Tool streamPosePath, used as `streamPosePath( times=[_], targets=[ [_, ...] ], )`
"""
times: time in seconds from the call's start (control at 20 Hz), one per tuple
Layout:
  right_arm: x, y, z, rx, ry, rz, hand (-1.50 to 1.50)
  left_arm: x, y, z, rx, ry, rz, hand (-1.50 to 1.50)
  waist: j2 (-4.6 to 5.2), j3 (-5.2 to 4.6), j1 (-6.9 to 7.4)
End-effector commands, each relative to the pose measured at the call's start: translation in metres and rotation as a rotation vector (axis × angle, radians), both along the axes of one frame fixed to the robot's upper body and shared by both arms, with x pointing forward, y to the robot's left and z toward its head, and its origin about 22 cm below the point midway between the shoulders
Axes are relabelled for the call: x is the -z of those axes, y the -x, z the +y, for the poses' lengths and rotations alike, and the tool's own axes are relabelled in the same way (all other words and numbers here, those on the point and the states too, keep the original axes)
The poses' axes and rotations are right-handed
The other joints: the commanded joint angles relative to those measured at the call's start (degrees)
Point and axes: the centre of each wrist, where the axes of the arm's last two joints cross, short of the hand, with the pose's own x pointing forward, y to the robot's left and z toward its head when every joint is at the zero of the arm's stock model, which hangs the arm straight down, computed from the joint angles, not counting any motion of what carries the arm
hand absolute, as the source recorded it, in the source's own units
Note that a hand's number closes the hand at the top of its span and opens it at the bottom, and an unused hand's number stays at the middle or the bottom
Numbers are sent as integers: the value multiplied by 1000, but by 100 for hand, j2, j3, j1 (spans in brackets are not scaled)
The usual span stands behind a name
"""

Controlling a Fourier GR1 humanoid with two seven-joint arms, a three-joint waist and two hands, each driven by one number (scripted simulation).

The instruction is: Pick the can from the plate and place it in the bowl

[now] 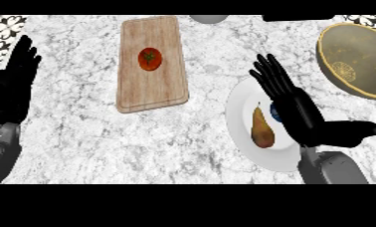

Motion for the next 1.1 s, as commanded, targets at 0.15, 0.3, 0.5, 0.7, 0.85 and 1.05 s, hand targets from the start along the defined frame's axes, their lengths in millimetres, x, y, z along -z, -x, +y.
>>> streamPosePath(
  times=[0.15,0.3,0.5,0.7,0.85,1.05],
  targets=[
    [-38,7,48,-449,-54,-114,-150,-8,-7,-8,90,12,-176,0,-4,-20,330],
    [-113,-11,2,-275,470,-472,-150,-10,-7,-10,92,50,-151,0,-335,-122,54],
    [-55,48,3,-82,257,-465,-150,4,8,6,104,102,-222,0,-69,-13,63],
    [-63,66,-26,-118,371,-547,-150,15,7,18,148,101,-236,0,-16,-10,154],
    [-103,84,-43,-86,492,-582,-150,7,7,11,136,109,-235,0,-33,-13,122],
    [-133,82,-86,-24,731,-547,-150,14,9,4,136,100,-232,0,-28,-11,92]
  ],
)
